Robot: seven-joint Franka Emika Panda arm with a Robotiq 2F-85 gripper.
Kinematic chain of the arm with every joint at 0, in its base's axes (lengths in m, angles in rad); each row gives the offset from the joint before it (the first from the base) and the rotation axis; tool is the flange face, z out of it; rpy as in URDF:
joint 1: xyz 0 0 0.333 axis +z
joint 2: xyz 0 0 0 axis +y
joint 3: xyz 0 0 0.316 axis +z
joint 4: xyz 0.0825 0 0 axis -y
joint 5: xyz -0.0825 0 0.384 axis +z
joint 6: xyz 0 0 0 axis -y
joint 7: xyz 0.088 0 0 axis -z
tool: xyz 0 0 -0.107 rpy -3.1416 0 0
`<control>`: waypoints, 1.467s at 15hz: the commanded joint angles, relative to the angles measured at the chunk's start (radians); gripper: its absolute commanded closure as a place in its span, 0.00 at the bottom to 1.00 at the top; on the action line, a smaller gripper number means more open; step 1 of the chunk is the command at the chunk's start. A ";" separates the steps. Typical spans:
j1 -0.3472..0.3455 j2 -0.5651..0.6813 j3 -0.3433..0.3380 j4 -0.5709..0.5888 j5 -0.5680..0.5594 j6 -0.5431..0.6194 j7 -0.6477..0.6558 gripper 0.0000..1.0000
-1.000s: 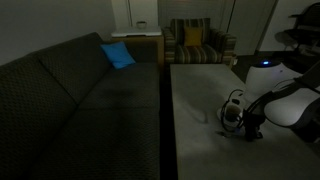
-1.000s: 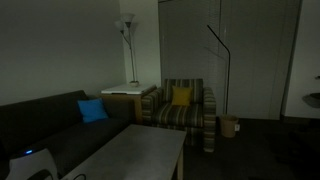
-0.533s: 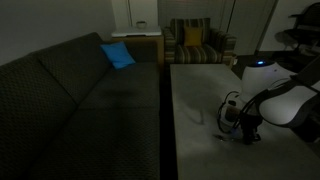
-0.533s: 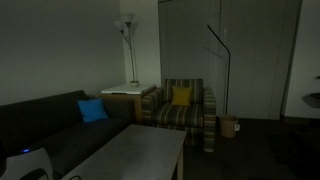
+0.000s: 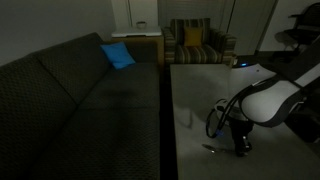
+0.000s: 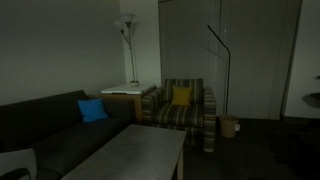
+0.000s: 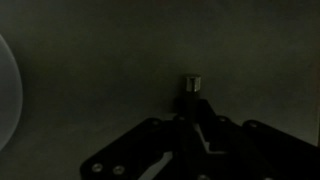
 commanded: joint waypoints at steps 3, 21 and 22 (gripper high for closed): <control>0.012 0.000 0.015 0.013 0.224 0.024 0.021 0.96; 0.006 0.000 0.007 0.051 0.490 0.111 -0.051 0.96; -0.005 0.001 0.021 0.048 0.474 0.111 -0.021 0.96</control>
